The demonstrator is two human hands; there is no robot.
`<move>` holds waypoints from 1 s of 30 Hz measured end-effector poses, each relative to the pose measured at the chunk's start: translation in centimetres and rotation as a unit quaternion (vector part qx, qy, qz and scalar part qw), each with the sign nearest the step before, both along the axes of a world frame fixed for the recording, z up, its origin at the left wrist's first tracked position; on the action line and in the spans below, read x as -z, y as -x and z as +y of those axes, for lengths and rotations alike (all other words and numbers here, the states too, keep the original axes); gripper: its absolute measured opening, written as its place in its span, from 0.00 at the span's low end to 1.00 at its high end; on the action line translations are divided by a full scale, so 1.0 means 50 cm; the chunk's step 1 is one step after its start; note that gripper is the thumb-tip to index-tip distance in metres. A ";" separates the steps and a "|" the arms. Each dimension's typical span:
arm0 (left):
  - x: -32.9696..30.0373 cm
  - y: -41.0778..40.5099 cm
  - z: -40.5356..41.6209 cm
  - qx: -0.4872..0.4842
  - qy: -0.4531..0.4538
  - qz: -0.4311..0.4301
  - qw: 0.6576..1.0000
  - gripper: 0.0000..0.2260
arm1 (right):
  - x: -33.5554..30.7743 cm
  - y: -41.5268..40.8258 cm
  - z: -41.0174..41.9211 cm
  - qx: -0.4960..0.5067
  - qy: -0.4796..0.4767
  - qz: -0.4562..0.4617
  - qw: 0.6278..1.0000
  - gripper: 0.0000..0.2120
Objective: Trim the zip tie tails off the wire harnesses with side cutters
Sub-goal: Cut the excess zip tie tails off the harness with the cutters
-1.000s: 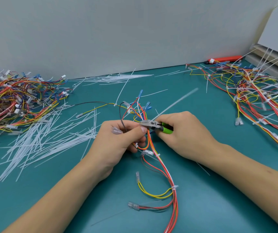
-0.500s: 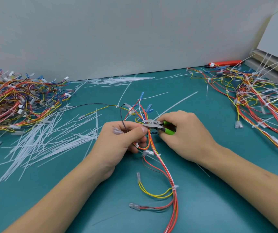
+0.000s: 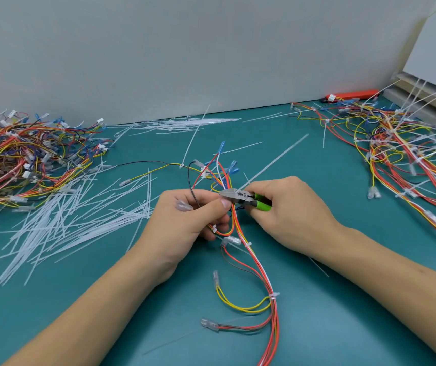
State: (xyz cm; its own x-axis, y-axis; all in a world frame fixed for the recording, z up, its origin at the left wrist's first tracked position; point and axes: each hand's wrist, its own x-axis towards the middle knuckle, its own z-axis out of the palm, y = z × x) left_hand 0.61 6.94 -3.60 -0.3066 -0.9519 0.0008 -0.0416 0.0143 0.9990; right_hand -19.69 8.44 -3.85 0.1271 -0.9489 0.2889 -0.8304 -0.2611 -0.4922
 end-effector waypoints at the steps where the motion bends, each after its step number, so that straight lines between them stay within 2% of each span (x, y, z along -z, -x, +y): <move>1: -0.001 0.000 0.000 0.000 -0.001 -0.001 1.000 0.06 | 0.000 0.000 -0.001 0.003 0.002 0.016 1.000 0.05; 5: -0.005 0.001 0.001 -0.002 -0.006 0.005 1.000 0.05 | 0.000 0.000 -0.003 0.006 0.006 0.040 0.999 0.06; 8: -0.007 0.000 0.004 -0.002 -0.009 0.008 1.000 0.05 | 0.006 -0.002 0.001 0.019 0.039 -0.027 0.999 0.03; 11: -0.006 -0.001 0.003 -0.010 -0.017 0.015 1.000 0.05 | 0.007 -0.001 -0.006 0.029 0.082 -0.057 0.995 0.02; 15: -0.005 -0.003 0.000 -0.008 -0.022 0.024 0.999 0.05 | 0.007 0.006 -0.012 0.026 0.071 -0.085 0.994 0.01; 20: -0.001 -0.001 0.001 -0.003 -0.015 0.020 1.000 0.04 | 0.002 0.002 -0.006 -0.024 0.024 -0.042 0.999 0.06; 24: 0.002 0.000 0.000 0.004 -0.003 0.016 1.000 0.04 | 0.003 0.005 -0.005 -0.014 0.010 -0.035 0.999 0.05; 30: -0.001 -0.002 0.002 0.006 -0.002 0.014 1.000 0.05 | -0.001 -0.001 -0.006 -0.005 0.001 0.028 1.000 0.07</move>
